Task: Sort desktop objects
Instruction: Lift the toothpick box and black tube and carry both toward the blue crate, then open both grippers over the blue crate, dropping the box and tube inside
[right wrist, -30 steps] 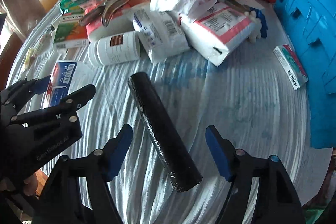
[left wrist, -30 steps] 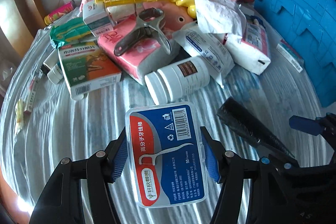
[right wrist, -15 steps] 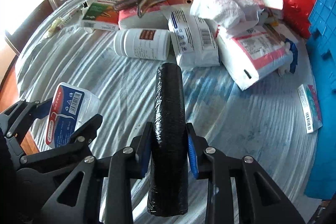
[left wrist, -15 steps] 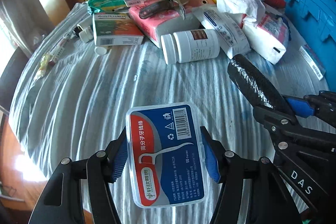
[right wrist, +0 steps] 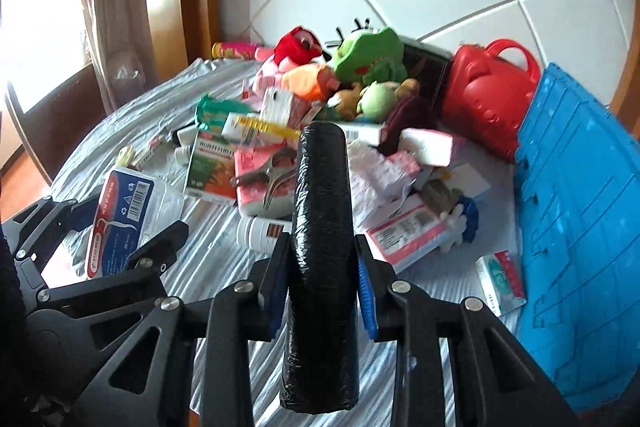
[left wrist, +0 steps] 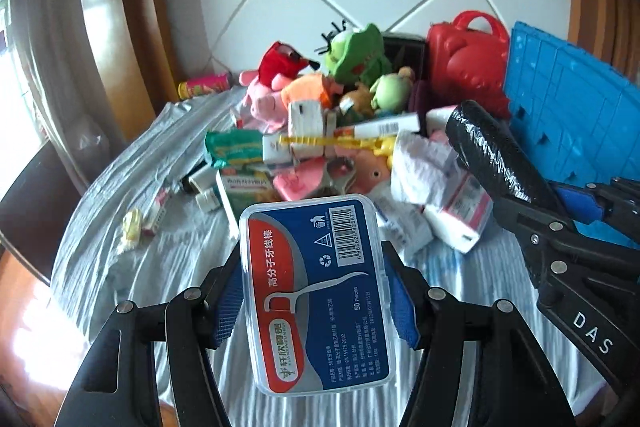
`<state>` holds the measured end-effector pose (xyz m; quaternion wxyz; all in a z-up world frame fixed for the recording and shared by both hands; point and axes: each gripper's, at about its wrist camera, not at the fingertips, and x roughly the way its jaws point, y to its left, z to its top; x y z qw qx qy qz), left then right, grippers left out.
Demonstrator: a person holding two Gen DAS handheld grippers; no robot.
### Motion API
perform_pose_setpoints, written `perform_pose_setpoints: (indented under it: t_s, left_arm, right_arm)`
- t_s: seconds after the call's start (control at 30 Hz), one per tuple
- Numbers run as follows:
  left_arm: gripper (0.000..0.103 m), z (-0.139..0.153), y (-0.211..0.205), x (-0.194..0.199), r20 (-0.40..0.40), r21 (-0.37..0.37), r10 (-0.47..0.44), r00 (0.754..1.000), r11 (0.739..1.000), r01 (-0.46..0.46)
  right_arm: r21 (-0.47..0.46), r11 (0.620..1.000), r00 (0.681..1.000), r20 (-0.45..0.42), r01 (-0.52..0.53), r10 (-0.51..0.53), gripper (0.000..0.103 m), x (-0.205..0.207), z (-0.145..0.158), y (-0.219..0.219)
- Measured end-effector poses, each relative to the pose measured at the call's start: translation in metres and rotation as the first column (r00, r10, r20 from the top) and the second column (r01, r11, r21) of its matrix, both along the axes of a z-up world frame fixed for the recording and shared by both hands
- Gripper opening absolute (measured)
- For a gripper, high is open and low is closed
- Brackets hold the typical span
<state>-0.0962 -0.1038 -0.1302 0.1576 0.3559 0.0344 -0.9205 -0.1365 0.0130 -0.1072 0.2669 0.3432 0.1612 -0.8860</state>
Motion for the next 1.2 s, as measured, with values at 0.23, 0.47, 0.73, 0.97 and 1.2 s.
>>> perform_pose_setpoints:
  t_s: [0.23, 0.47, 0.73, 0.97, 1.2]
  left_arm:
    - [0.062, 0.056, 0.03, -0.015, -0.118, -0.022, -0.117, 0.986, 0.993, 0.115]
    - [0.062, 0.1, 0.086, -0.042, -0.208, -0.044, -0.225, 0.952, 0.974, 0.221]
    - [0.062, 0.146, 0.206, -0.085, -0.314, -0.077, -0.316, 0.895, 0.948, 0.308]
    - [0.062, 0.179, 0.347, -0.126, -0.323, -0.084, -0.358, 0.876, 0.933, 0.35]
    - [0.062, 0.146, 0.451, -0.164, -0.121, -0.015, -0.4, 0.908, 0.916, 0.402]
  right_arm:
    - [-0.063, 0.992, 0.983, -0.142, 0.112, -0.12, 0.03, 0.015, 0.073, 0.04]
    - [-0.131, 0.964, 0.936, -0.239, 0.233, -0.259, 0.03, 0.007, 0.13, 0.114]
    - [-0.196, 0.92, 0.864, -0.321, 0.34, -0.388, 0.03, -0.019, 0.168, 0.251]
    - [-0.197, 0.906, 0.851, -0.315, 0.374, -0.42, 0.03, -0.054, 0.18, 0.392]
    - [-0.148, 0.899, 0.881, -0.188, 0.411, -0.434, 0.03, -0.086, 0.144, 0.48]
